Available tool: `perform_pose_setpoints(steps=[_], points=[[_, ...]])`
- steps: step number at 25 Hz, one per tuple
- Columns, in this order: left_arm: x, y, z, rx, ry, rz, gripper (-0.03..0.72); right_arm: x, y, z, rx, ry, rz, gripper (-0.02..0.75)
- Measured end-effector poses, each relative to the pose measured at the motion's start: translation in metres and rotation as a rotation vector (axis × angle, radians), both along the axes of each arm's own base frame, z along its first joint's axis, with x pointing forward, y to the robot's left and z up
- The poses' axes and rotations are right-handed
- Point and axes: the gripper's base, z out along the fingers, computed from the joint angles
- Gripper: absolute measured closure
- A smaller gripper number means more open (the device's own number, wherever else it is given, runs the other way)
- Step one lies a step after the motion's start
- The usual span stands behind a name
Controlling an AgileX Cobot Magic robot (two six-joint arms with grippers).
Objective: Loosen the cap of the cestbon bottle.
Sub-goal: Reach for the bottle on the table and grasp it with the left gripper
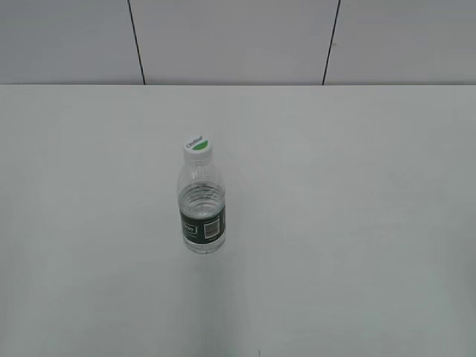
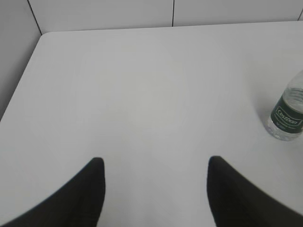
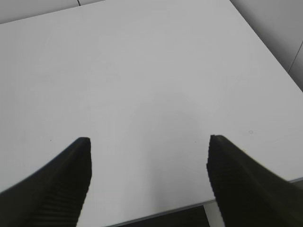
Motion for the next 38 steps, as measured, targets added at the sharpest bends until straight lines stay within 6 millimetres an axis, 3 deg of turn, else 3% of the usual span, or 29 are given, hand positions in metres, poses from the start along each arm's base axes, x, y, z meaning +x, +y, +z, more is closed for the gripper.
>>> perform_pose_setpoints(steps=[34, 38], points=[[0.002, 0.001, 0.001, 0.007, 0.004, 0.005, 0.301, 0.0, 0.0, 0.0, 0.0, 0.0, 0.0, 0.154], [0.007, 0.003, 0.02, 0.047, -0.18, 0.021, 0.301, 0.0, 0.0, 0.0, 0.0, 0.0, 0.0, 0.154]])
